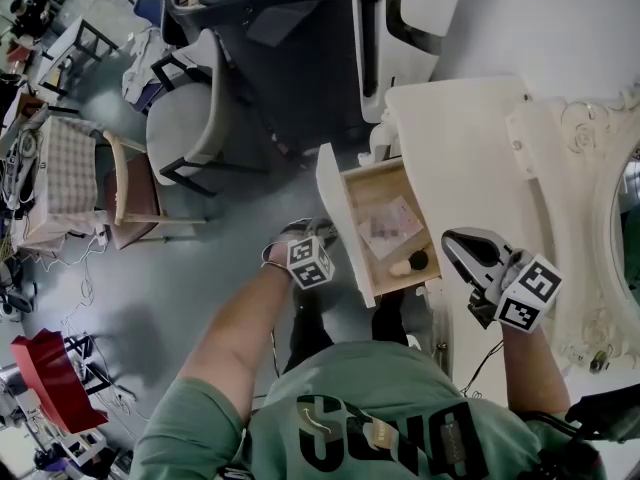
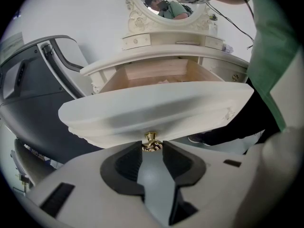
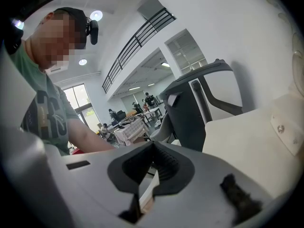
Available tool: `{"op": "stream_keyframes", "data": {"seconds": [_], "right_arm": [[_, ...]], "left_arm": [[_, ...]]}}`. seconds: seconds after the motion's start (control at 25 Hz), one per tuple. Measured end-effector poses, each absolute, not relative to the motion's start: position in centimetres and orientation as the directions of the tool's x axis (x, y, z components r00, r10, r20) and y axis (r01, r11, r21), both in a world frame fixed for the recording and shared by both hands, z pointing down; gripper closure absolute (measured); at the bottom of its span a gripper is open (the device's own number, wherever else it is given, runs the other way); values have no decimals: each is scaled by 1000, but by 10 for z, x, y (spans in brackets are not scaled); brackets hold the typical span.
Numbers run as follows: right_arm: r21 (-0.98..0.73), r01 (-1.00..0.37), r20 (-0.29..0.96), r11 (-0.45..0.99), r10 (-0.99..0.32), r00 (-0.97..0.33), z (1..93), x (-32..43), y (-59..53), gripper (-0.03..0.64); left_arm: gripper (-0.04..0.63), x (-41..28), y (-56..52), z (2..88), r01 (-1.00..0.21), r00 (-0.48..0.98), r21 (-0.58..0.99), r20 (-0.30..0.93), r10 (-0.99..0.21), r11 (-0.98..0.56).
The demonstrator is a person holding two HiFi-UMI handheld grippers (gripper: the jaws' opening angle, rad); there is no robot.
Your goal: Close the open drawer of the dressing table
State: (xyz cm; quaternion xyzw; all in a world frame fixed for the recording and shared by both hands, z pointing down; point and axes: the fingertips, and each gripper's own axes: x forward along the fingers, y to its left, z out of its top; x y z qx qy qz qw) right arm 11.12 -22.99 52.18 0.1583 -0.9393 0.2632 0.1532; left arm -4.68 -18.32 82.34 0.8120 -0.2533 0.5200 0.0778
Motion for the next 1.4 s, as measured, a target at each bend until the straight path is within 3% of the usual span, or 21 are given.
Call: {"op": "stream_keyframes", "data": {"seconds": [1.4], "right_arm": [[-427,-458,351,780,-324,-879,520,167,-239,606]], "left_arm": [[456,-11,-204,824,-464,334,-126,892,-305,-877]]}}
